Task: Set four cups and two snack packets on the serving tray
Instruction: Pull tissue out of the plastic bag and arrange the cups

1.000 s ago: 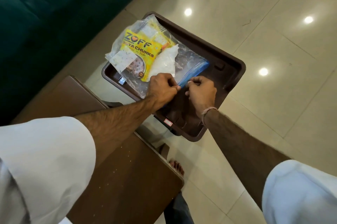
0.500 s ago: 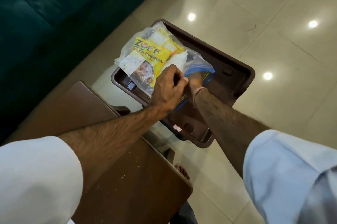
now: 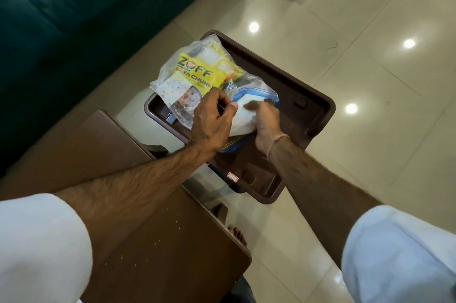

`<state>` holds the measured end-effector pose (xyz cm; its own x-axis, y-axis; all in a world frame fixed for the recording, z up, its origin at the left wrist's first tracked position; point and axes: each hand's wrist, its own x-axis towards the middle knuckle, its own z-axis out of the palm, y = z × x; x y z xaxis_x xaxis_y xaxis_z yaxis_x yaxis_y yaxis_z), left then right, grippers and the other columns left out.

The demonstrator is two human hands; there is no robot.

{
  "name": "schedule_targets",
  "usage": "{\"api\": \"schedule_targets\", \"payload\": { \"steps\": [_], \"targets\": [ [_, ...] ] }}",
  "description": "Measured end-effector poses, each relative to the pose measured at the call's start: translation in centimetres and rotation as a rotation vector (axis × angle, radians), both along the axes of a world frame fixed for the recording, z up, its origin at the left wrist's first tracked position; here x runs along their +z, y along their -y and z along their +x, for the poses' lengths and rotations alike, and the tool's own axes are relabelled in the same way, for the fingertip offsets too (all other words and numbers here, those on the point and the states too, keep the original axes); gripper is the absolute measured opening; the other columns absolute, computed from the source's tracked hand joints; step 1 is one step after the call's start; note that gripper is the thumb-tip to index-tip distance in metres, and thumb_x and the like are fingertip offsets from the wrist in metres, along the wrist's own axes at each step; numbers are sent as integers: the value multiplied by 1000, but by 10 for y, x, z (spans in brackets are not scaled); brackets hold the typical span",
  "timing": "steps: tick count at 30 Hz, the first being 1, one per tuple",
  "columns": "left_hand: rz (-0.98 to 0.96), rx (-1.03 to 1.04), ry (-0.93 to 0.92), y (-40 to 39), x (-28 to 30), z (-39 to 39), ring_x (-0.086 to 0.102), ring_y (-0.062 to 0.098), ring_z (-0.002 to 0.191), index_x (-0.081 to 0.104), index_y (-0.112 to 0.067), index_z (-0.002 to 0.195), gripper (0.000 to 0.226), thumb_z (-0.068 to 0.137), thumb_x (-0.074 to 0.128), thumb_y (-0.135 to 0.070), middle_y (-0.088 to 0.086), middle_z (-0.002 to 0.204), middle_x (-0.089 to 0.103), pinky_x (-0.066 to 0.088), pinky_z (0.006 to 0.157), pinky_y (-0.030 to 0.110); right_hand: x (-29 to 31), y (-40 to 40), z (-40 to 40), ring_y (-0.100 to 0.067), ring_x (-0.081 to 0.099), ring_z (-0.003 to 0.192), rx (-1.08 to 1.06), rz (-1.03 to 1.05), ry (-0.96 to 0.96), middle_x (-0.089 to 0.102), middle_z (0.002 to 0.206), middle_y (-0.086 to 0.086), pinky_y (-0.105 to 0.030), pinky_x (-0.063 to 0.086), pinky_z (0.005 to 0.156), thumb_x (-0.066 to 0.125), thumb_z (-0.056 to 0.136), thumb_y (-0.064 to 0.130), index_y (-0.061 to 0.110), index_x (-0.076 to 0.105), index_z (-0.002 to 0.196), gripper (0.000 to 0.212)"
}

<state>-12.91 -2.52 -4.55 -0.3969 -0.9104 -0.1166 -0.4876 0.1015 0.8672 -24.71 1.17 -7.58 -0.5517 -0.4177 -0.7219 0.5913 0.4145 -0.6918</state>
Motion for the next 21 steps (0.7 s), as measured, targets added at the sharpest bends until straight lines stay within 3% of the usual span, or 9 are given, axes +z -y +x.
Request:
{"api": "schedule_targets", "payload": {
  "steps": [3,6,8,12,17,19,21],
  "targets": [
    [52,25,32,-4,-1,-5,60,20,80,58,-12,90,14,88,65,-24,4,89,63,43,63,19,14,-34,-8,-36,68,96,-113,-82,125,71,114,-23,-51,55,93,64,75,-1,-2,69,112,38],
    [141,34,-15,-11,6,-6,60,15,84,62,-13,94,17,87,68,-27,1,96,65,41,64,11,32,-63,-11,-36,67,108,-99,-185,205,69,122,-19,-51,53,99,65,79,1,3,64,124,44],
    [243,25,-93,-16,16,-5,60,10,85,65,-13,96,24,86,70,-34,-3,93,66,46,72,18,49,-72,-8,-37,65,114,-79,-254,226,68,125,-17,-50,52,100,67,82,4,6,62,127,45],
    [521,-14,-267,-27,43,18,67,25,94,67,-9,103,45,71,78,-38,10,100,71,55,79,37,84,-75,14,-31,70,98,-8,-353,263,71,113,-17,-46,59,86,67,83,4,4,63,123,40],
    [501,63,-259,-34,64,89,71,22,83,71,-12,91,23,74,85,-18,5,92,75,58,72,38,106,-59,74,-32,72,94,146,-389,303,73,109,-20,-44,61,75,68,85,6,-2,63,120,36],
    [516,134,-294,-36,70,125,71,24,83,71,-9,91,20,75,83,-13,8,92,75,56,70,35,110,-52,100,-33,71,99,236,-357,273,69,119,-23,-45,60,81,70,85,8,-4,54,129,48],
    [543,178,-333,-40,76,166,70,35,93,71,-1,102,28,78,80,-13,16,103,74,56,74,43,110,-44,129,-33,69,107,362,-362,283,64,129,-21,-44,59,82,74,80,12,3,48,136,62]
  ]
}}
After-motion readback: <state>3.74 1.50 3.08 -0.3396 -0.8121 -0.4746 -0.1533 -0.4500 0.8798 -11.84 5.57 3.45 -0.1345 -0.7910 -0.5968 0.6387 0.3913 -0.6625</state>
